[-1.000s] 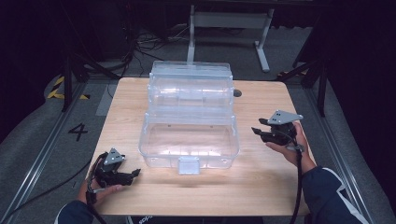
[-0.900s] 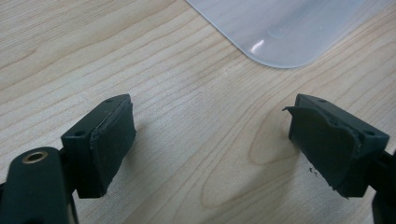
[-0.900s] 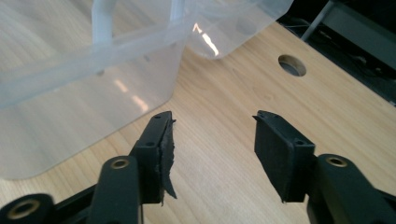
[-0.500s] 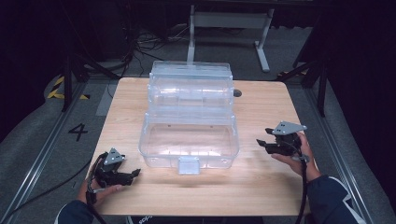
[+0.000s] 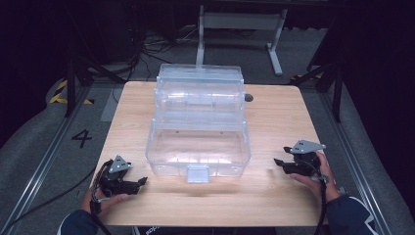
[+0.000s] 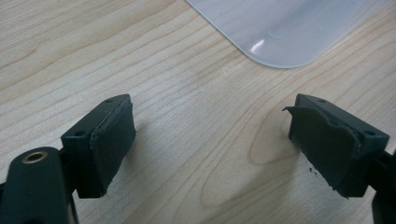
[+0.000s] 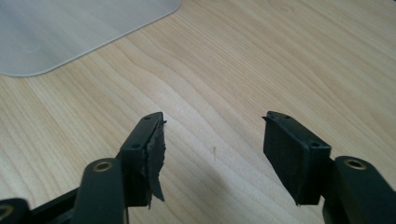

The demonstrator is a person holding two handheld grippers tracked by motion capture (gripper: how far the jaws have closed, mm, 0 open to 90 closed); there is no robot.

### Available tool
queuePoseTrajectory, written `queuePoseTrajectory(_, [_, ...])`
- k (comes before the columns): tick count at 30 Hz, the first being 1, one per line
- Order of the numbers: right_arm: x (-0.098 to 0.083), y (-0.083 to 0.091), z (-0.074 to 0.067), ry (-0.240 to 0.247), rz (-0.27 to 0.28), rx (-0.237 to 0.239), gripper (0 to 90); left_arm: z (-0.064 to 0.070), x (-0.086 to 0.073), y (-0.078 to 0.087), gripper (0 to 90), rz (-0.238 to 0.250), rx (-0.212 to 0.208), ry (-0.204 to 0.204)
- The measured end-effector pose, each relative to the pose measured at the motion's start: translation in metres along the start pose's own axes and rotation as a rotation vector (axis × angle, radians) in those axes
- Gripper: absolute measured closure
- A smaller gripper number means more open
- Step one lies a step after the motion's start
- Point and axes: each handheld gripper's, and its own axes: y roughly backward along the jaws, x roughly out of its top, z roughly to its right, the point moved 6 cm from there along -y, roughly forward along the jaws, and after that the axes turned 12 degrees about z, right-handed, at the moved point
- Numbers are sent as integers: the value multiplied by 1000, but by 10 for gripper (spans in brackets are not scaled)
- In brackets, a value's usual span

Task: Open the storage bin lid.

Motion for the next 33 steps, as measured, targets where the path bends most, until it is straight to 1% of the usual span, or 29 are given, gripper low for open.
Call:
queuePoseTrajectory(2, [-4,2,0,-7,-2,-2,382,0,0,0,150,-1,-1,-4])
queuePoseTrajectory(6, [-12,7,-1,-46,6,-8,366,-1,0,0,149,1,-5,-12])
queuePoseTrajectory(8, [-15,8,-1,-51,4,-8,360,-1,0,0,149,1,-6,-12])
queuePoseTrajectory(11, [-24,10,-3,-65,-9,-19,331,-1,0,0,148,2,-8,-14])
queuePoseTrajectory(15, [-32,13,-5,-99,-16,-11,308,-2,1,-1,147,2,-12,-17])
queuePoseTrajectory(16, [-34,13,-6,-108,-15,-8,306,-1,1,0,147,-3,-15,-11])
queuePoseTrajectory(19, [-39,14,-8,-115,-19,-8,277,-2,1,-1,146,-1,-15,-23])
queuePoseTrajectory(20, [-41,14,-8,-125,-18,-5,275,-2,1,-1,146,-2,-17,-12])
queuePoseTrajectory(21, [-43,14,-9,-144,-11,-2,270,-2,1,-2,146,-1,-17,-15])
queuePoseTrajectory(22, [-44,14,-8,-152,-5,-1,266,-2,1,-2,146,-2,-18,-12])
queuePoseTrajectory(23, [-45,14,-8,-174,2,2,256,-1,1,-2,146,-4,-19,-3])
queuePoseTrajectory(24, [-46,14,-7,-190,8,5,248,-2,2,-3,146,0,-19,-18])
queuePoseTrajectory(27, [-46,13,-8,-183,9,13,215,-3,2,-3,146,0,-18,-19])
queuePoseTrajectory(30, [-46,13,-8,-182,8,15,214,-2,2,-3,146,0,-16,-15])
queuePoseTrajectory(31, [-46,13,-8,-182,7,15,213,-2,1,-2,146,-5,-9,-9])
queuePoseTrajectory(33, [-46,13,-8,-182,7,15,212,-2,1,-2,148,-2,-8,-14])
